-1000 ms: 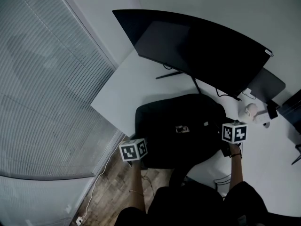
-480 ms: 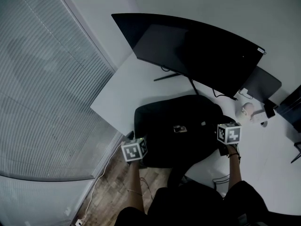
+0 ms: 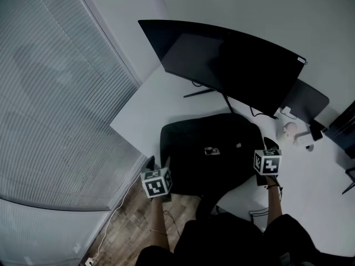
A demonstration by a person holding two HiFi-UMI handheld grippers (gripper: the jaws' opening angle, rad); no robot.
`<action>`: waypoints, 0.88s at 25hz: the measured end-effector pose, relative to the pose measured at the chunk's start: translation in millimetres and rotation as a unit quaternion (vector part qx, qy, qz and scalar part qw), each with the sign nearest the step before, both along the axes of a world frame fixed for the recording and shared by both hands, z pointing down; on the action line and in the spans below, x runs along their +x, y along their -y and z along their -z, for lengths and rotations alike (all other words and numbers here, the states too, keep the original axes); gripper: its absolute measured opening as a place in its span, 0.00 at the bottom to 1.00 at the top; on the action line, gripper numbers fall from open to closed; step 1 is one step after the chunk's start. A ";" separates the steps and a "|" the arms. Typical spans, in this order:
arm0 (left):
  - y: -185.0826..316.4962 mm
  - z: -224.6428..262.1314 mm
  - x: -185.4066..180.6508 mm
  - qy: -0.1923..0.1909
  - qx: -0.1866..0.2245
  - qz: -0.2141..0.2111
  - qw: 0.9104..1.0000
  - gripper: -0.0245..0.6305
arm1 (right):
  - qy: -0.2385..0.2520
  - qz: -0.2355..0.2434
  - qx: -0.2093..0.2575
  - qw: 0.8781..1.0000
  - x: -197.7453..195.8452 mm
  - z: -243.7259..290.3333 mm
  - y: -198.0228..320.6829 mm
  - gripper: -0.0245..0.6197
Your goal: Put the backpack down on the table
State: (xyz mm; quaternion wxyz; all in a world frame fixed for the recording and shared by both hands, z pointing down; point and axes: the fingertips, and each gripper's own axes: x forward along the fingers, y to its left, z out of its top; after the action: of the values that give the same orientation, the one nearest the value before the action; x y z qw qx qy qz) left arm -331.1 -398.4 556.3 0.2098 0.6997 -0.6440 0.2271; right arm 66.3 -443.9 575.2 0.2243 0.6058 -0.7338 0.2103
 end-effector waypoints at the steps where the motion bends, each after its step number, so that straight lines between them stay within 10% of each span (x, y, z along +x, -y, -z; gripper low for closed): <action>1: -1.8 5.1 0.9 -0.003 0.007 0.000 1.000 0.45 | -0.001 0.000 0.006 1.000 -0.4 3.3 -1.1 0.41; 9: -19.2 30.1 6.0 0.007 0.046 0.007 0.999 0.27 | -0.027 0.021 0.053 0.998 -5.3 36.5 -15.3 0.41; 22: -61.0 65.8 35.6 0.003 0.089 -0.025 0.996 0.07 | 0.003 0.058 0.133 0.989 -19.7 86.4 -44.5 0.08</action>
State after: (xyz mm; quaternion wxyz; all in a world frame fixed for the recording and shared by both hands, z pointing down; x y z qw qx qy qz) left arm -295.5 -337.4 490.6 0.1394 0.7310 -0.6444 0.1763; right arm 46.6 -399.4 488.8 0.1519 0.5861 -0.7897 0.0992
